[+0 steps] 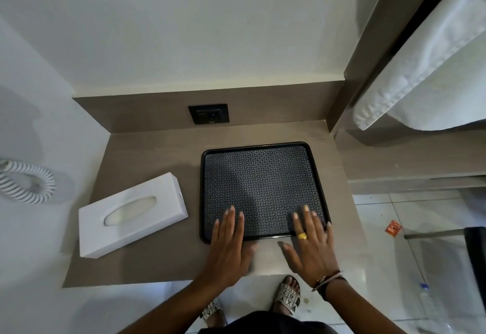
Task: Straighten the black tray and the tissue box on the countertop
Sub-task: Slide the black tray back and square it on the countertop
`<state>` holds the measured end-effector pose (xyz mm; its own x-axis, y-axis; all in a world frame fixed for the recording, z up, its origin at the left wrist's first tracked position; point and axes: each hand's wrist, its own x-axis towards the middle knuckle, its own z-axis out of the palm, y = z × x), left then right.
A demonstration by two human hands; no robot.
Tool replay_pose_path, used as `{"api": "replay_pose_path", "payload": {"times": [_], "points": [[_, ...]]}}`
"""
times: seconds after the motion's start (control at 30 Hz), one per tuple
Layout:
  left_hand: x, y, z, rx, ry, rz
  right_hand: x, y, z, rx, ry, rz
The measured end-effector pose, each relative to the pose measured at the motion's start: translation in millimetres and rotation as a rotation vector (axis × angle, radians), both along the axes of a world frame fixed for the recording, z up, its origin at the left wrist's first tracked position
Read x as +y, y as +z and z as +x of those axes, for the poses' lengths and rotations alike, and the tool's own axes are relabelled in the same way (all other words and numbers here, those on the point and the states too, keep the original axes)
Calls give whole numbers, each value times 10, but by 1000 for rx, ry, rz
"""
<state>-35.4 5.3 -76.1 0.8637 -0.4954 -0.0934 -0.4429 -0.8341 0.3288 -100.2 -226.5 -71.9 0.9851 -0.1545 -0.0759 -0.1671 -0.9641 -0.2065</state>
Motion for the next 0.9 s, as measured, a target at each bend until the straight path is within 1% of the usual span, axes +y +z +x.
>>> {"api": "replay_pose_path", "payload": {"times": [0.1,0.27,0.5,0.9], "points": [[148,-130,-133,16,-50,73,84,-153,-74,81,91,-15],[276,-197,-144,81,-68,127,124,-287,-87,169,113,-22],[229,-141,46,119,-57,125,114,-292,90,188,110,-12],[86,-100,718,79,-48,154,44,-253,731,179,85,-33]]}}
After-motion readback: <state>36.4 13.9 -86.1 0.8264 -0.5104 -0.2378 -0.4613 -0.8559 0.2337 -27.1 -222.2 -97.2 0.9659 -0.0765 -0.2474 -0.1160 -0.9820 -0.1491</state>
